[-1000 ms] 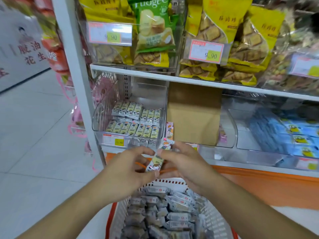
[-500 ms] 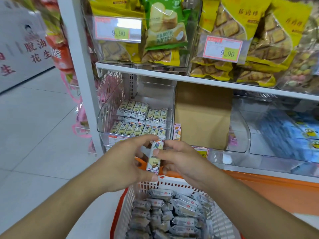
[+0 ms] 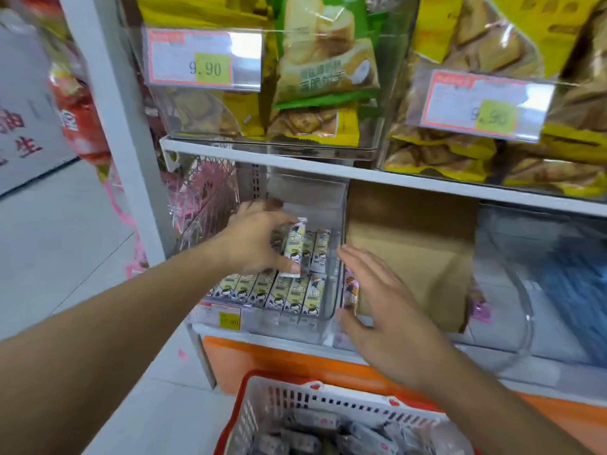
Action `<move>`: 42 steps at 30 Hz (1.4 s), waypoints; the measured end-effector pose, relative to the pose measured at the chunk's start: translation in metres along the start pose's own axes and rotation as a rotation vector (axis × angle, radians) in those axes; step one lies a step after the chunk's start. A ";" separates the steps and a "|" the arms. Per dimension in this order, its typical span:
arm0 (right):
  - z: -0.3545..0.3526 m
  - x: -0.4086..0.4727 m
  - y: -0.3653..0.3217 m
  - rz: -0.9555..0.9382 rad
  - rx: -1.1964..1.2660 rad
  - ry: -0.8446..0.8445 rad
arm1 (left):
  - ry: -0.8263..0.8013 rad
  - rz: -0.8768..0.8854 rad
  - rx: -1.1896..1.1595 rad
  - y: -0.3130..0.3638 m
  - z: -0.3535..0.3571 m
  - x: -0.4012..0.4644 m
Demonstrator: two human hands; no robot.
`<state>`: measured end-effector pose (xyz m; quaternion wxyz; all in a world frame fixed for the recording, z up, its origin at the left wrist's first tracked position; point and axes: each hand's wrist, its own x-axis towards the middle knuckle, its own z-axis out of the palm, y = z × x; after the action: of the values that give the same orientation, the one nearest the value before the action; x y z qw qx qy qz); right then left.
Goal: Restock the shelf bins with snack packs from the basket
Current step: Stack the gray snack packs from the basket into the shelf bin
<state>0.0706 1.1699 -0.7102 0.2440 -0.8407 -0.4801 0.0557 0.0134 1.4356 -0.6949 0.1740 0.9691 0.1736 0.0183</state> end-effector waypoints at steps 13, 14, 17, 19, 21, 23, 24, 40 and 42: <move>0.006 0.002 0.005 -0.015 -0.012 -0.014 | -0.143 -0.017 0.113 -0.049 0.041 0.088; 0.006 0.002 0.005 -0.013 -0.009 -0.021 | -0.144 -0.032 0.115 -0.046 0.040 0.086; 0.006 0.000 0.004 -0.013 -0.003 -0.038 | -0.114 -0.083 0.094 -0.033 0.037 0.072; 0.005 -0.001 0.004 -0.019 0.003 -0.043 | -0.081 -0.089 0.034 -0.024 0.033 0.054; 0.003 -0.003 0.003 -0.018 0.021 -0.048 | -0.031 -0.075 -0.049 -0.014 0.028 0.030; 0.001 -0.007 0.001 -0.015 0.046 -0.043 | 0.064 -0.029 -0.151 -0.005 0.024 0.002; 0.000 -0.010 0.000 -0.017 0.053 -0.030 | 0.116 -0.005 -0.200 -0.001 0.023 -0.014; 0.080 -0.130 0.067 0.262 -0.044 -0.416 | -0.120 -0.261 -0.020 -0.007 0.213 -0.238; 0.104 -0.142 0.082 0.354 -0.057 -0.460 | -0.222 -0.394 -0.059 -0.017 0.236 -0.245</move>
<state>0.0248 1.0544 -0.8592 0.0916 -0.8833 -0.3698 0.2730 -0.2001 1.2881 -0.9165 0.2204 0.9071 0.3386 -0.1179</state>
